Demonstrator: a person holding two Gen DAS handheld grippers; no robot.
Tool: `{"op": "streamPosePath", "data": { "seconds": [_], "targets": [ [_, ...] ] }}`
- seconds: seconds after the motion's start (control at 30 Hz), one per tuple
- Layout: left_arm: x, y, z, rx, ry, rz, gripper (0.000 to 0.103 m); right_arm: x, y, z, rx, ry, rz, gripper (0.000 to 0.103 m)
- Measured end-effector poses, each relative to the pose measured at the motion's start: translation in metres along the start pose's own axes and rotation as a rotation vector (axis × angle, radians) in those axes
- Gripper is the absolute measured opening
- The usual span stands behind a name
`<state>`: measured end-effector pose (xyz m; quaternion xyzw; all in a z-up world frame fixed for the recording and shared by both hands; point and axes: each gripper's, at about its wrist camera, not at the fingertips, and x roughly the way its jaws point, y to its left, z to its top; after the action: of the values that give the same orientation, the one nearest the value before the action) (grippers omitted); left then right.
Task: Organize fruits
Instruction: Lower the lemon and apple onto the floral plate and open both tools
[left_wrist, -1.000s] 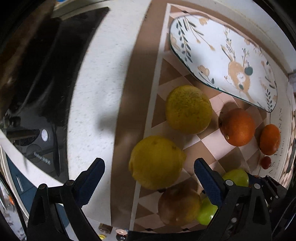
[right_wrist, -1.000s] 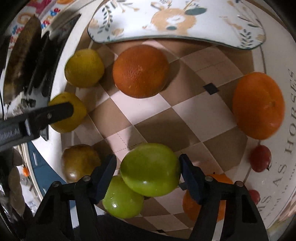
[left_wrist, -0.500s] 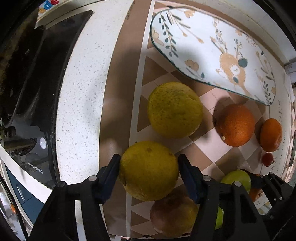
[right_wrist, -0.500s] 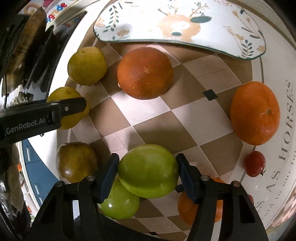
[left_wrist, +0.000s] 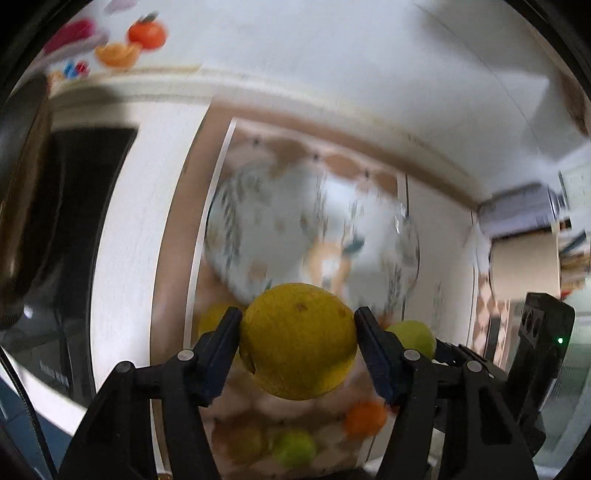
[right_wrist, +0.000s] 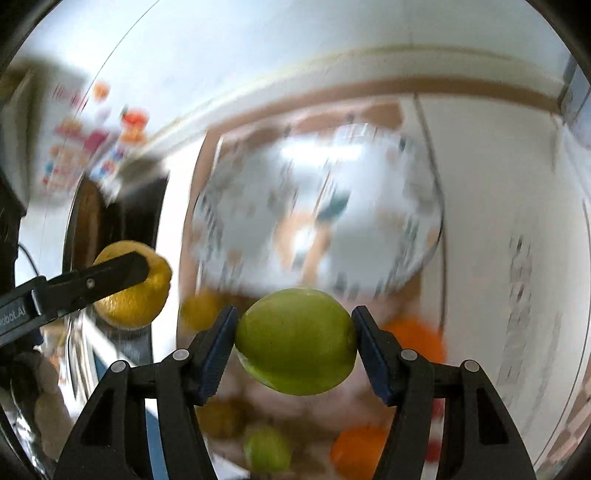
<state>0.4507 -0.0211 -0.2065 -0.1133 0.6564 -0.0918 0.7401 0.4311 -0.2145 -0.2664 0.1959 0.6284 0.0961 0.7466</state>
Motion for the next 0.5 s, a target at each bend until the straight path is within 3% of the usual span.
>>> {"op": "streamPosePath", "data": {
  "seconds": [0.13,0.3,0.5],
  "targets": [
    [0.032,-0.012,0.046,-0.034,0.01,0.012,0.06,0.027,-0.007,0.047,-0.024,-0.018,-0.077,0.066],
    [0.08,-0.013,0.091,-0.031,0.071,0.024,0.058,0.048,-0.01,0.08,-0.065,-0.005,-0.117,0.066],
    [0.099,-0.022,0.108,0.011,0.103,0.064,0.06,0.074,-0.012,0.095,-0.084,0.037,-0.129,0.066]
  ]
}}
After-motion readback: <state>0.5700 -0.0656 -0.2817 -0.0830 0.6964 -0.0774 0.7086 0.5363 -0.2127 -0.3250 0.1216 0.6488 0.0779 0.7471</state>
